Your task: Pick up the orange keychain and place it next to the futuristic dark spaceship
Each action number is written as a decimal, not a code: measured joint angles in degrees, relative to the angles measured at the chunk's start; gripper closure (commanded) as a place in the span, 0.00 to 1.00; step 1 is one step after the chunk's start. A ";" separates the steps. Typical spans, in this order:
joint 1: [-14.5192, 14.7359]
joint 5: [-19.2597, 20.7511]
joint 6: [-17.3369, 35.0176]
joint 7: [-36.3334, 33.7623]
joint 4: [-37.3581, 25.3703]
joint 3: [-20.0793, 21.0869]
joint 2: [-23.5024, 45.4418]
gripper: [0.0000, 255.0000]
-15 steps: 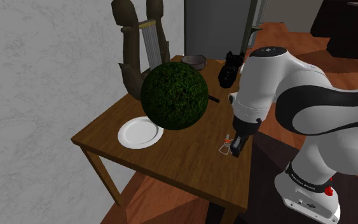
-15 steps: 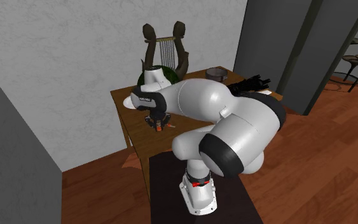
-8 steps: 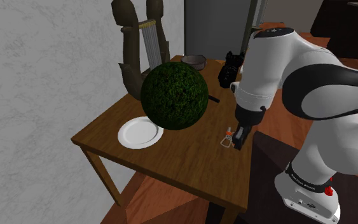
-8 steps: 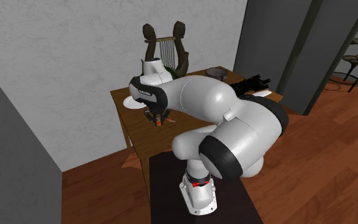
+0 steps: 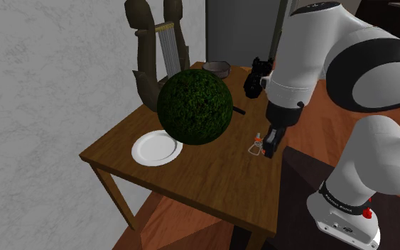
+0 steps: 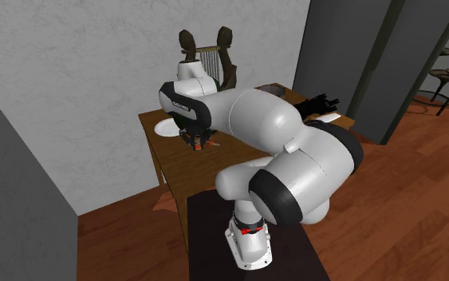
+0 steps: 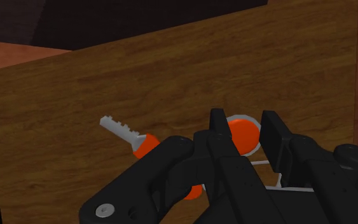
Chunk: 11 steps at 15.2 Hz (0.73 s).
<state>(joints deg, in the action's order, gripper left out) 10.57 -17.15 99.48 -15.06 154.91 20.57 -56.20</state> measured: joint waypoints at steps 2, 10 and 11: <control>-0.21 0.45 -1.24 0.06 -1.22 -0.47 -0.01 1.00; -0.98 2.12 -7.11 -0.14 -7.62 -2.18 0.53 1.00; -1.09 2.28 -7.58 -0.15 -8.33 -2.32 0.76 1.00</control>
<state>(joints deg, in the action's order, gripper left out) 9.48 -14.87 91.90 -15.20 146.58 18.25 -55.44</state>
